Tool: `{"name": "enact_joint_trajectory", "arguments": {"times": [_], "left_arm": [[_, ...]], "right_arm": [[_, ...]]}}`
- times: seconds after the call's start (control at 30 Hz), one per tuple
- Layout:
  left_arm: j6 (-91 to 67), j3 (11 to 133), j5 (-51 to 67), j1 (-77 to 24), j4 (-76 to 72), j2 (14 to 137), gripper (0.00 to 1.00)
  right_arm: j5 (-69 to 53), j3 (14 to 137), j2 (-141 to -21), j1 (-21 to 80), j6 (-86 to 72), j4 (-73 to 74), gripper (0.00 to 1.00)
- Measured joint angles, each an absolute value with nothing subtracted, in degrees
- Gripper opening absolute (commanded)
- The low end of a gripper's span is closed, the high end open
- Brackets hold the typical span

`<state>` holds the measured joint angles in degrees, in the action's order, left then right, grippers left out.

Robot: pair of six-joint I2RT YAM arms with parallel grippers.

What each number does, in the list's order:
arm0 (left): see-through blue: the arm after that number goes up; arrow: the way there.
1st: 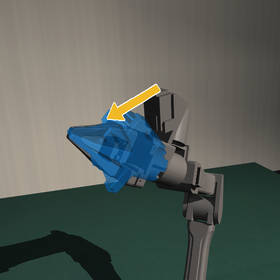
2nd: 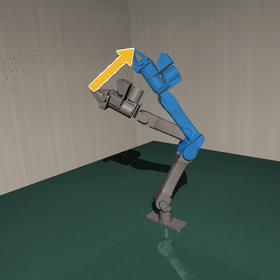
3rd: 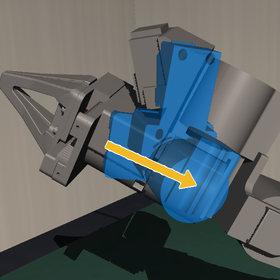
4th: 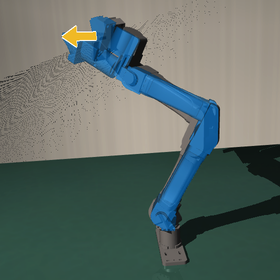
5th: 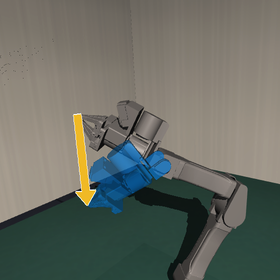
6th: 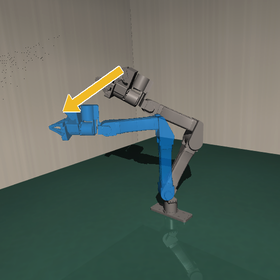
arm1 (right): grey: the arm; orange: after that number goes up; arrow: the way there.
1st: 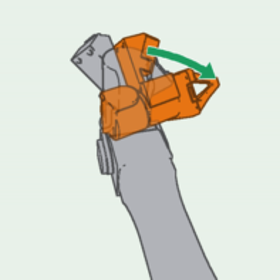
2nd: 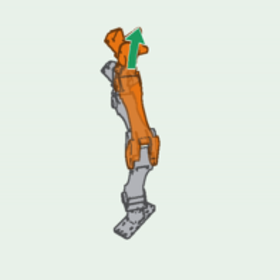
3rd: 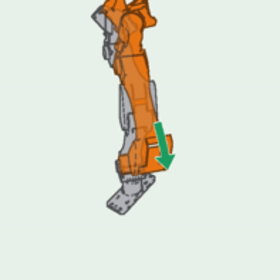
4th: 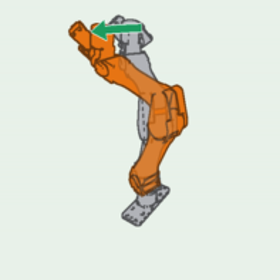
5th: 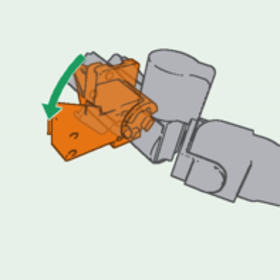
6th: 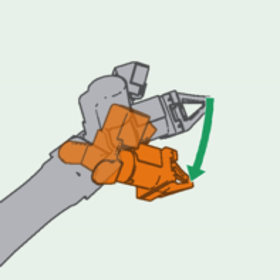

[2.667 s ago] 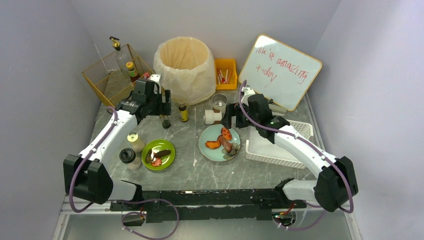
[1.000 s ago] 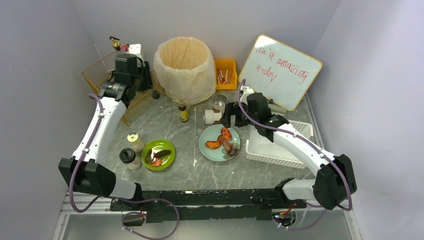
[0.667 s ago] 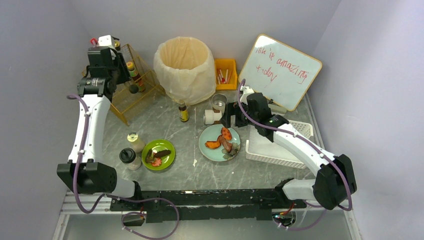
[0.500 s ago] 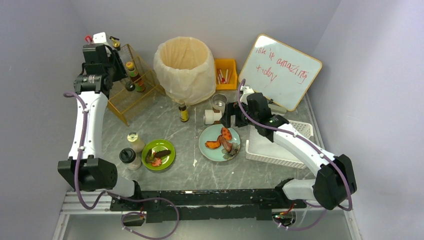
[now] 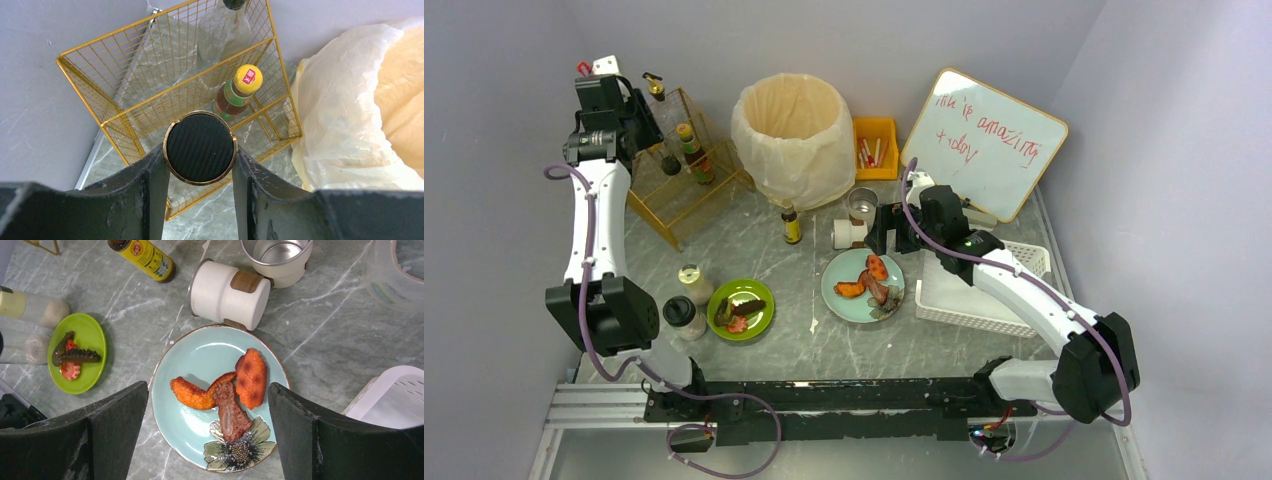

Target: Clear the kitchen counter

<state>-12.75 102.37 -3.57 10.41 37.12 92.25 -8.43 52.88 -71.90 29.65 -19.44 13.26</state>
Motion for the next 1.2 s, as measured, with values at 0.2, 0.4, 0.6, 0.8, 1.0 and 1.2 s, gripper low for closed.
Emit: {"name": "enact_joint_trajectory", "arguments": {"times": [0.2,0.4,0.6,0.8,1.0,1.2], "left_arm": [[-12.7,105.4,-3.3,11.0,37.1,94.3,0.05],[-12.5,106.4,-3.3,11.1,36.3,95.8,0.05],[-11.7,106.2,-3.3,11.2,35.5,97.0,0.05],[-11.4,104.5,-3.3,11.2,33.4,98.8,0.05],[-11.3,101.8,-3.3,11.2,31.8,101.3,0.05],[-11.1,100.1,-2.9,11.2,30.2,103.7,0.05]], "right_arm": [[-8.1,52.9,-71.9,29.6,-19.4,13.2,0.93],[-8.0,52.9,-71.9,29.6,-19.4,13.2,0.93],[-7.7,52.9,-71.7,29.6,-19.4,13.3,0.93],[-7.3,52.9,-70.8,29.6,-19.4,13.2,0.93],[-6.9,52.8,-70.7,29.6,-19.4,13.2,0.93],[-6.9,51.3,-69.8,29.6,-19.9,12.3,0.93]]}}
